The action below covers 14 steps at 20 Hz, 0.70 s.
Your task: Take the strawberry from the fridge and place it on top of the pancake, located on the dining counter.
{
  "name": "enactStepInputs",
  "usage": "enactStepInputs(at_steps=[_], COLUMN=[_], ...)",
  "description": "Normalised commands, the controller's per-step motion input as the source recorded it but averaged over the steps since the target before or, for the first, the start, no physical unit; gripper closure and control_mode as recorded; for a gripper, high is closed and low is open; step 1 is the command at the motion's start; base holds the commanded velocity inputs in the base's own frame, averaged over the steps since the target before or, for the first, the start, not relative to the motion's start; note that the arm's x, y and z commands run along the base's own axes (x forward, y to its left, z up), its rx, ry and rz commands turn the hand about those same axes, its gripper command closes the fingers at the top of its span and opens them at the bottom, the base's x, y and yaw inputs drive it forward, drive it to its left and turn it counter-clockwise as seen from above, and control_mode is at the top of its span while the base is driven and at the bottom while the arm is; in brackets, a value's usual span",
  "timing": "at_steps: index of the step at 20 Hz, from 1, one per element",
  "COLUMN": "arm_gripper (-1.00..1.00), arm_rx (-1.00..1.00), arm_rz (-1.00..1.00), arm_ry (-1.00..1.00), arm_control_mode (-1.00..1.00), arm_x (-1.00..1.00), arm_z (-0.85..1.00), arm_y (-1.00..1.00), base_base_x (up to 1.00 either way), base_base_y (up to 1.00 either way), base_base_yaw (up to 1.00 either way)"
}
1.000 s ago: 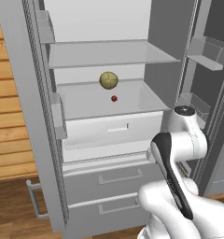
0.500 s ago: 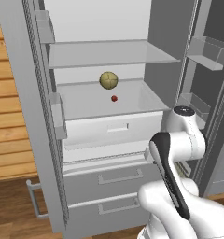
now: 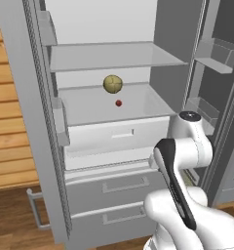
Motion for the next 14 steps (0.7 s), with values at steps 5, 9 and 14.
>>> enactStepInputs(at_steps=[5, 9, 14], arm_gripper=[-1.0, -1.0, -1.0], arm_rx=[0.0, 0.0, 0.0], arm_rz=[0.0, 0.0, 0.0], arm_ry=[0.0, 0.0, 0.0], arm_control_mode=[1.0, 1.0, 1.0], arm_x=[0.0, 0.0, 0.0], arm_z=[0.0, 0.0, 0.0], arm_y=[0.0, 0.0, 0.0], base_base_x=[0.0, 0.0, 0.0], base_base_y=[0.34, 0.3, 0.29], base_base_yaw=[-0.13, -0.15, -0.03])
